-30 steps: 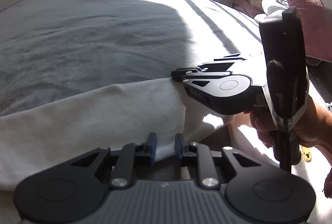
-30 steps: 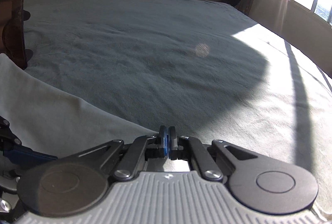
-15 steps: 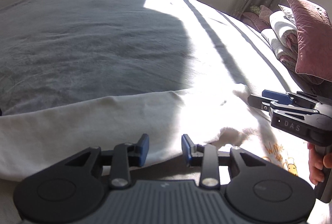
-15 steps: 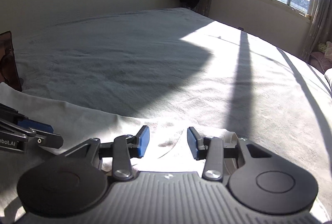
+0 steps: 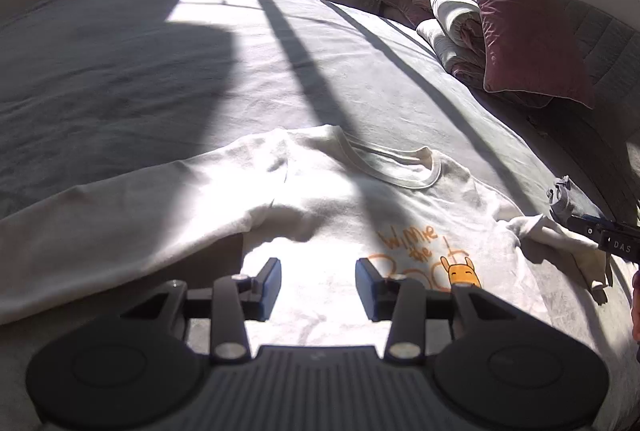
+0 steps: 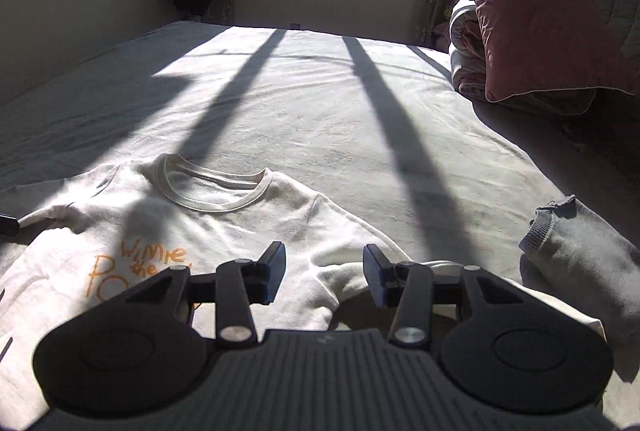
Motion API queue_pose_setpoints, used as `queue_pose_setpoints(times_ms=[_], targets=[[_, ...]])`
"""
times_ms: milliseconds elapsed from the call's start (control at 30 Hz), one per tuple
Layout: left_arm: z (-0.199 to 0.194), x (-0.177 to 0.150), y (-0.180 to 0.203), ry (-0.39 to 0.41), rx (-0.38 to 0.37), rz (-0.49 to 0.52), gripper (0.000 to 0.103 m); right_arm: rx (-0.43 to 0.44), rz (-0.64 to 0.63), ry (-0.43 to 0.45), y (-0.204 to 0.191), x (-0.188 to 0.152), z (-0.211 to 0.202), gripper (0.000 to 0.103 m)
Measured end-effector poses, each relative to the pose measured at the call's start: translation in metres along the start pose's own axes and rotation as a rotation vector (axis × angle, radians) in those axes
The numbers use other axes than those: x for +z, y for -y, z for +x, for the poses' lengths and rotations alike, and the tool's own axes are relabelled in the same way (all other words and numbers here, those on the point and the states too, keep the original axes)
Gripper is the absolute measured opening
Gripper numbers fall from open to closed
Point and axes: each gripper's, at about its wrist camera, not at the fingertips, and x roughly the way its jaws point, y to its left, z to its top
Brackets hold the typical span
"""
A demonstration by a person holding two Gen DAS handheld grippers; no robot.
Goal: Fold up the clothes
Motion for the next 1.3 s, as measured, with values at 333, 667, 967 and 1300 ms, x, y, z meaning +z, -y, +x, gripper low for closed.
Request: queue_pose_setpoints(times_ms=[333,667,967,1300], targets=[[0.065,0.032,0.136,-0.12,-0.132,0.211,0.046,-0.148,0.396,-0.03,0.138,-0.038,-0.023,0.053],[0.186,0.067,0.273,-0.195,-0.19,0.384,0.046,-0.144,0.488,-0.128,0.218,-0.072,-0.028,0.053],[0.277,0.067,0.325,-0.3,-0.226,0.346,0.046,-0.092,0.491,-0.186,0.234,-0.084,-0.015,0.053],[0.294,0.07,0.349,-0.403,-0.473,0.211,0.045,-0.063,0.482,-0.135,0.239,-0.08,-0.018,0.014]])
